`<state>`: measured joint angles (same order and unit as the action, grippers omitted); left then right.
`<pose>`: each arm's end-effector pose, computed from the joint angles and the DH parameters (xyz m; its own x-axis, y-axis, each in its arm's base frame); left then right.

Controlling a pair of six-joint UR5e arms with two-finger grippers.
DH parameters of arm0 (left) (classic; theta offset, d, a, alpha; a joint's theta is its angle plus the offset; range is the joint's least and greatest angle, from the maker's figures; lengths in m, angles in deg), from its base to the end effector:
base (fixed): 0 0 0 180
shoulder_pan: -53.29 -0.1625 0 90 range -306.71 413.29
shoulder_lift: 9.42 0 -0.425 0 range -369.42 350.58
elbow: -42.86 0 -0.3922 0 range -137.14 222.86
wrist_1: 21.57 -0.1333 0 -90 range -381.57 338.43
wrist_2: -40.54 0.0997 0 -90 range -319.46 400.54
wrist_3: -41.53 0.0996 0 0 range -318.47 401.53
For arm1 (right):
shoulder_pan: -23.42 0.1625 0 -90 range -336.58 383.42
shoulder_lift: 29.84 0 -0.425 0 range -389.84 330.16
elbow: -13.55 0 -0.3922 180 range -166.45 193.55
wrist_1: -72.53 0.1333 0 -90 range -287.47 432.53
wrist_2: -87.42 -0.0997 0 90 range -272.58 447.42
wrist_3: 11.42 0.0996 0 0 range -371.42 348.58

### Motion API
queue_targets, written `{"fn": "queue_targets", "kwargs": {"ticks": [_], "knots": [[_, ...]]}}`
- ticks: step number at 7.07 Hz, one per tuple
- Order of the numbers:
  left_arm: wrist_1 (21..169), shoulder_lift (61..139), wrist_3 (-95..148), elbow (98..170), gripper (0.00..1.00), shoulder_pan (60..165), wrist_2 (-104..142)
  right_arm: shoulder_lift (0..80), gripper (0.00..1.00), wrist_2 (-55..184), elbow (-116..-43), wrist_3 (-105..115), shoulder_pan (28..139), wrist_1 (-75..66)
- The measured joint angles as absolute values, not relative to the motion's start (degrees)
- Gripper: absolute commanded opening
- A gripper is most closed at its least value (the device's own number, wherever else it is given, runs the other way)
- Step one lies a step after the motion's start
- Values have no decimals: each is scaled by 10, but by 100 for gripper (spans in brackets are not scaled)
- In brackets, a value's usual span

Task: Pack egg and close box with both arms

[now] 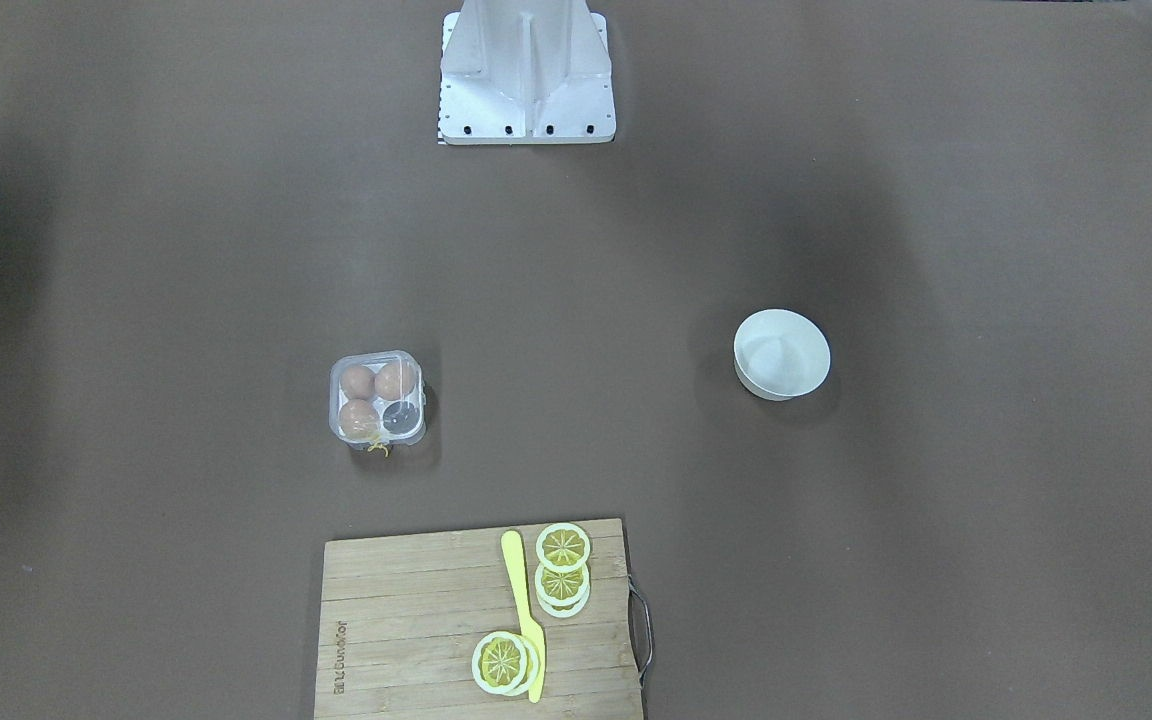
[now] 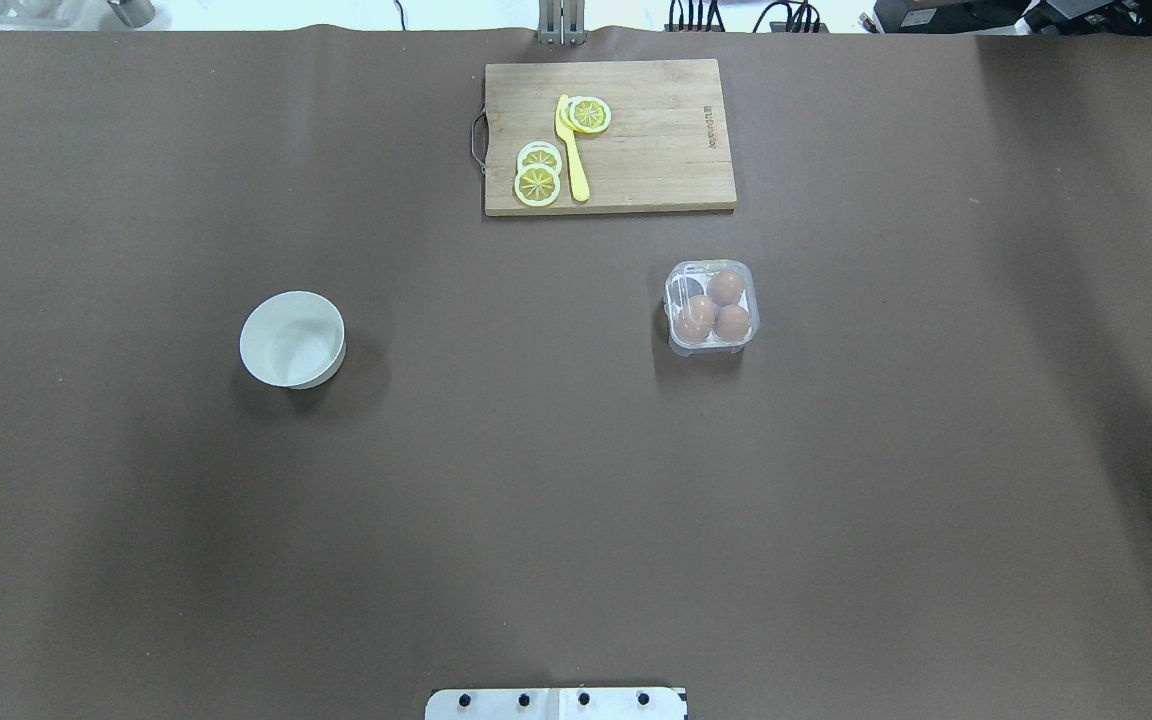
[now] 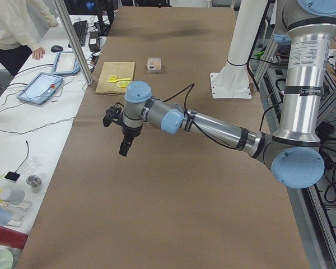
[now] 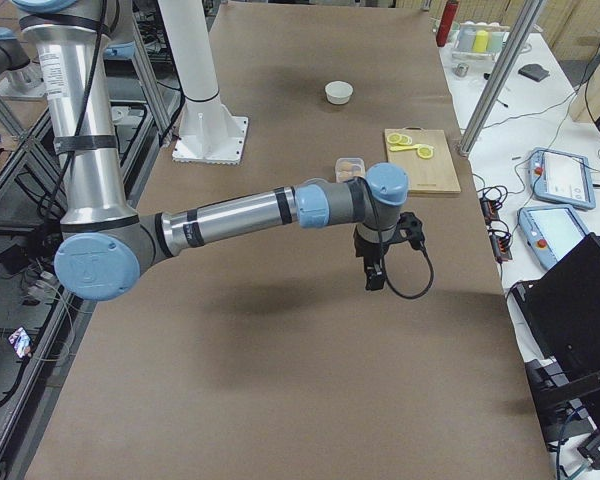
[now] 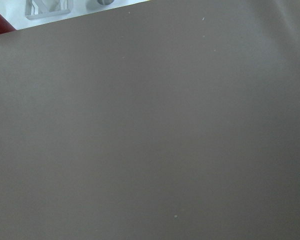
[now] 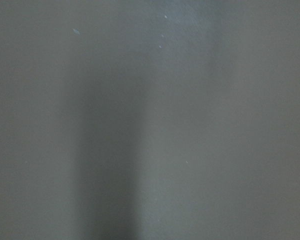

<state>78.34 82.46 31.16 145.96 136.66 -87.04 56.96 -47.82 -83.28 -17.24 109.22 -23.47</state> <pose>-0.0124 -0.5214 0.5155 0.7640 0.1786 -0.6199 0.0333 0.9487 0.3144 0.0247 -0.5175 0.5815 0.6876 -0.2017 0.6975 0.1435 0.9794 0.1417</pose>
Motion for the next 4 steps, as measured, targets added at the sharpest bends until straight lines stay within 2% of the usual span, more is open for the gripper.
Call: {"fn": "queue_targets", "kwargs": {"ticks": [4], "knots": [[789, 770, 346, 1409, 98, 1427, -882, 621, 100, -493, -820, -213, 1138, -239]]}}
